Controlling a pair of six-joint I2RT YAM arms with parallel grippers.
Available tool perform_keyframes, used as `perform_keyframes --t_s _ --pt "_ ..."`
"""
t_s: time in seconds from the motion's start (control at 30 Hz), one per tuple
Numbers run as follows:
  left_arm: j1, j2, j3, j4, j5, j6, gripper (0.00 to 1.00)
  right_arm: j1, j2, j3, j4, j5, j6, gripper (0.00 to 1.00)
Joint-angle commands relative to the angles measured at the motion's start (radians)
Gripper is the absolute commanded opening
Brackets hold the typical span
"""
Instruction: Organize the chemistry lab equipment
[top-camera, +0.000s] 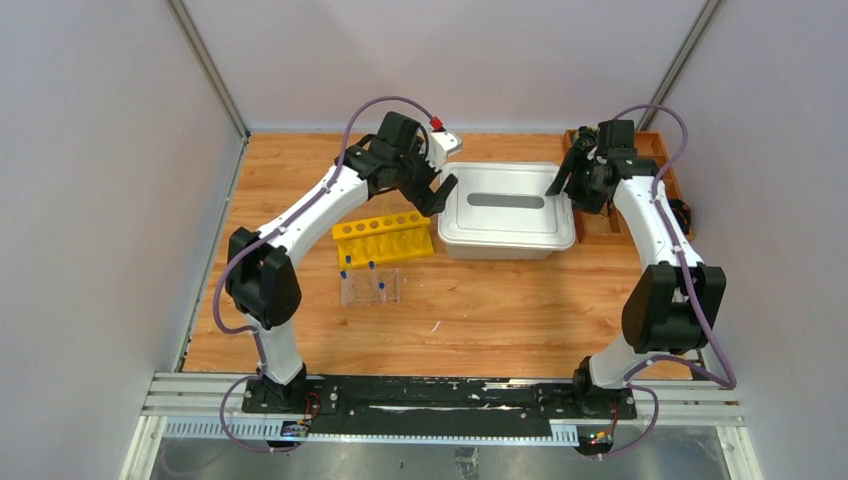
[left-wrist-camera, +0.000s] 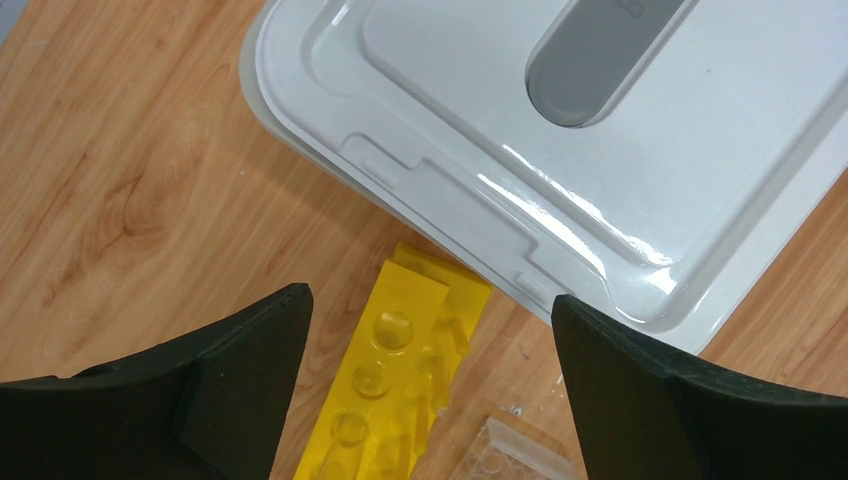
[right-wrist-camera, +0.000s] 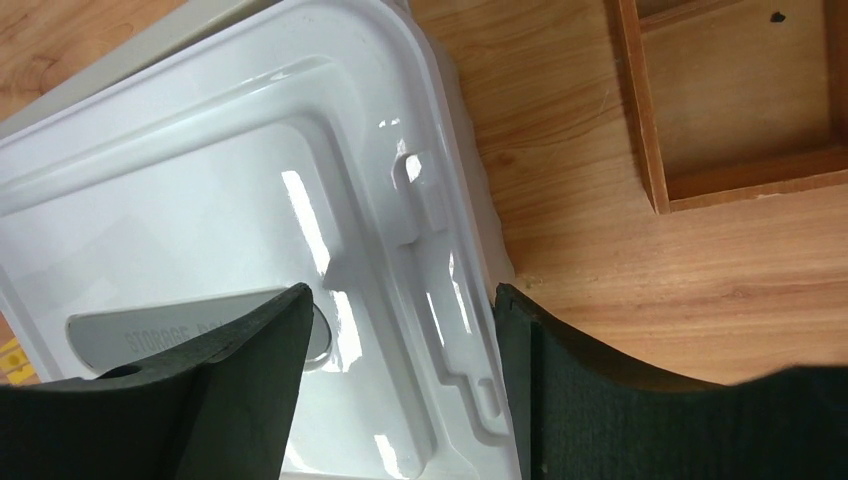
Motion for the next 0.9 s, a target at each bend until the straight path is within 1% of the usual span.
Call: perform_keyframes --t_s 0.0,0.1,0.37,0.47,0.63,0.87 --pt "-0.012 0.032 0.044 0.001 -0.009 -0.011 0.95 0.012 0.031 0.055 -0.012 0.022 -0.018 0.7" --pt "-0.017 0.047 0.059 0.0 -0.034 -0.008 0.95 0.041 0.048 0.075 -0.012 0.037 -0.027 0.69" --pt "-0.019 0.08 0.115 0.002 -0.026 -0.037 0.95 0.046 0.123 0.131 -0.012 0.051 -0.046 0.66" --pt "-0.018 0.083 0.12 0.002 -0.031 -0.02 0.95 0.049 0.143 0.154 -0.012 0.055 -0.047 0.64" --pt "-0.018 0.105 0.126 0.002 -0.084 0.019 0.95 0.052 0.166 0.198 -0.015 0.079 -0.06 0.64" --pt "-0.018 0.14 0.146 0.003 -0.117 0.03 0.94 0.06 0.205 0.242 -0.03 0.099 -0.074 0.64"
